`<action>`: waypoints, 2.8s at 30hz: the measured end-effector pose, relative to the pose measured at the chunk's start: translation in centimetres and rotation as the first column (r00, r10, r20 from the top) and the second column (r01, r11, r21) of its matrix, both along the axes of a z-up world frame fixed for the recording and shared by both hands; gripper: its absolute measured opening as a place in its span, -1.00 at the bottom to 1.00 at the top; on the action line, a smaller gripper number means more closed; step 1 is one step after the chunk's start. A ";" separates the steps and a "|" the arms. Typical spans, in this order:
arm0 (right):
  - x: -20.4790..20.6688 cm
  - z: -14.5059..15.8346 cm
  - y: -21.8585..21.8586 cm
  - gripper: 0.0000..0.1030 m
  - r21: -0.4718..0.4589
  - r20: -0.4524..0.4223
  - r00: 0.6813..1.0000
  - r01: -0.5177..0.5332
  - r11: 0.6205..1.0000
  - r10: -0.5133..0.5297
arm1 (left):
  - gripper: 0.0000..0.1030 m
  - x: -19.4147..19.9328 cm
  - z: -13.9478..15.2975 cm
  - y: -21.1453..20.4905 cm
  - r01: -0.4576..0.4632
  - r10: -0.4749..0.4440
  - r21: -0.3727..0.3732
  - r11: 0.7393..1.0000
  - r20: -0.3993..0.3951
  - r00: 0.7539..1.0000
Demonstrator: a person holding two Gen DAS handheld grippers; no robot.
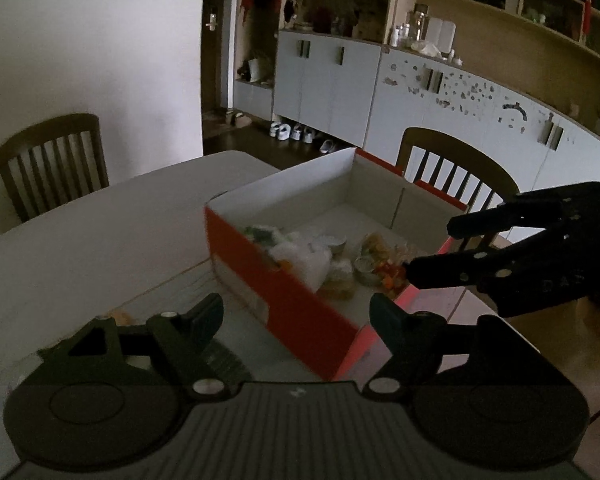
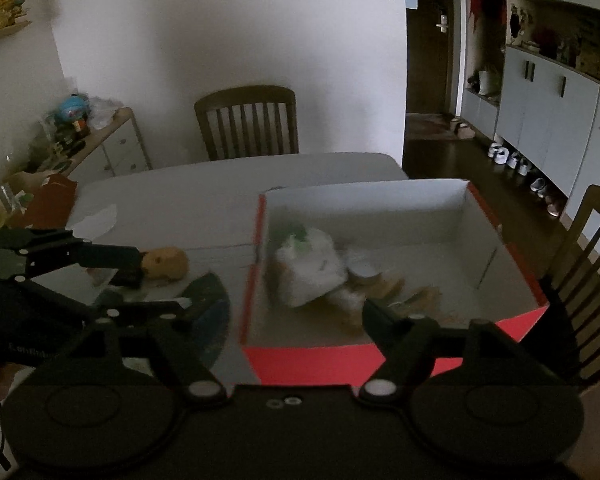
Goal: Organize objects
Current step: 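Withdraw both tools from the shoebox back toward the tray, then grasp the pink-and-white cup with the left tool while the right tool grasps the green-capped marker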
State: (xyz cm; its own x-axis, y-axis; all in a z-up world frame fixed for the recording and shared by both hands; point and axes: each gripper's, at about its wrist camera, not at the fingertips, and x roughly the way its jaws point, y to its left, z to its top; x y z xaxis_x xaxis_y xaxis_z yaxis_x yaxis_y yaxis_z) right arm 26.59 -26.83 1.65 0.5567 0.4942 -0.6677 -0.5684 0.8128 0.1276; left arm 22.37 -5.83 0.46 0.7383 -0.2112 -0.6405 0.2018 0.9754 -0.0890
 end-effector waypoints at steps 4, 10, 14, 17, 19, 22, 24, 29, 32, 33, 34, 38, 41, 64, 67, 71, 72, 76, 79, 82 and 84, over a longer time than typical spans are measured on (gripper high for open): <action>-1.6 -0.2 1.7 0.65 -0.001 -0.007 1.000 -0.007 1.000 0.007 | 0.55 -1.5 -0.3 2.2 -0.018 0.018 -0.015 1.000 -0.001 1.000; -3.5 -0.5 4.3 0.87 0.000 -0.005 1.000 -0.009 1.000 0.009 | 0.64 -3.3 -1.1 6.2 -0.065 0.064 -0.039 0.997 -0.016 0.998; -4.3 -1.0 6.2 0.89 -0.011 -0.018 1.000 -0.006 1.000 0.005 | 0.68 -4.2 -2.0 8.7 -0.101 0.099 -0.043 0.994 -0.036 0.994; -4.8 -1.5 7.7 0.89 -0.024 -0.024 1.000 -0.006 1.000 0.006 | 0.89 -4.8 -2.7 10.6 -0.136 0.134 -0.035 0.990 -0.039 0.990; -5.0 -2.0 8.7 0.89 -0.035 -0.032 0.999 -0.004 0.999 0.003 | 0.99 -5.2 -3.2 11.9 -0.165 0.164 -0.039 0.985 -0.038 0.986; -5.2 -2.7 10.1 0.89 -0.052 -0.044 0.999 -0.001 0.999 -0.001 | 0.99 -5.6 -4.0 13.9 -0.206 0.204 -0.051 0.977 -0.047 0.978; -5.2 -3.3 11.3 0.89 -0.064 -0.054 0.999 -0.002 0.998 -0.002 | 0.99 -5.9 -4.6 15.3 -0.238 0.236 -0.043 0.970 -0.054 0.970; -4.7 -4.9 14.1 0.89 -0.106 -0.073 0.997 -0.003 0.994 -0.005 | 0.99 -6.2 -6.1 18.6 -0.309 0.307 -0.019 0.951 -0.056 0.950; -4.3 -5.6 15.7 0.89 -0.121 -0.079 0.997 -0.009 0.993 0.000 | 0.99 -5.9 -7.1 20.5 -0.349 0.349 0.000 0.937 -0.068 0.935; -4.2 -5.8 16.2 0.89 -0.125 -0.081 0.997 -0.013 0.992 0.003 | 0.99 -5.8 -7.4 21.0 -0.357 0.356 0.004 0.934 -0.072 0.932; -4.0 -6.0 16.7 0.89 -0.130 -0.082 0.997 -0.017 0.991 0.006 | 0.99 -5.6 -7.7 21.4 -0.362 0.361 0.009 0.932 -0.078 0.929; -3.2 -6.9 18.4 0.88 -0.144 -0.094 0.996 -0.022 0.989 0.008 | 0.99 -4.5 -8.7 23.1 -0.374 0.377 0.051 0.926 -0.085 0.922; -2.5 -7.6 19.5 0.88 -0.149 -0.105 0.994 -0.007 0.989 -0.009 | 0.99 -3.5 -9.5 24.2 -0.377 0.383 0.072 0.923 -0.094 0.919; 2.1 -12.8 24.4 0.84 -0.209 -0.224 0.966 0.080 0.975 -0.127 | 0.99 0.1 -13.8 25.3 -0.348 0.366 0.174 0.921 -0.087 0.926; 2.2 -13.2 24.5 0.84 -0.213 -0.238 0.959 0.101 0.972 -0.152 | 0.99 0.1 -13.8 25.2 -0.343 0.360 0.171 0.924 -0.081 0.929; 2.3 -13.2 24.8 0.84 -0.216 -0.247 0.954 0.118 0.969 -0.171 | 0.97 0.3 -14.1 25.3 -0.336 0.352 0.164 0.927 -0.079 0.933; 2.3 -13.3 24.9 0.84 -0.217 -0.252 0.953 0.115 0.970 -0.169 | 0.97 0.3 -14.2 25.4 -0.337 0.353 0.163 0.927 -0.078 0.932; 2.1 -13.8 25.4 0.77 -0.239 -0.279 0.946 0.098 0.966 -0.165 | 0.97 0.6 -14.3 25.6 -0.347 0.361 0.156 0.925 -0.074 0.930; 1.8 -13.8 25.7 0.68 -0.249 -0.269 0.952 0.080 0.965 -0.148 | 0.82 0.7 -14.4 25.6 -0.348 0.363 0.161 0.923 -0.071 0.929; 1.1 -13.7 25.9 0.58 -0.272 -0.257 0.958 0.058 0.960 -0.131 | 0.73 0.6 -14.4 25.5 -0.351 0.364 0.153 0.924 -0.068 0.929; 0.5 -13.7 25.9 0.48 -0.284 -0.244 0.964 0.034 0.958 -0.107 | 0.56 0.5 -14.3 25.6 -0.345 0.355 0.131 0.929 -0.067 0.932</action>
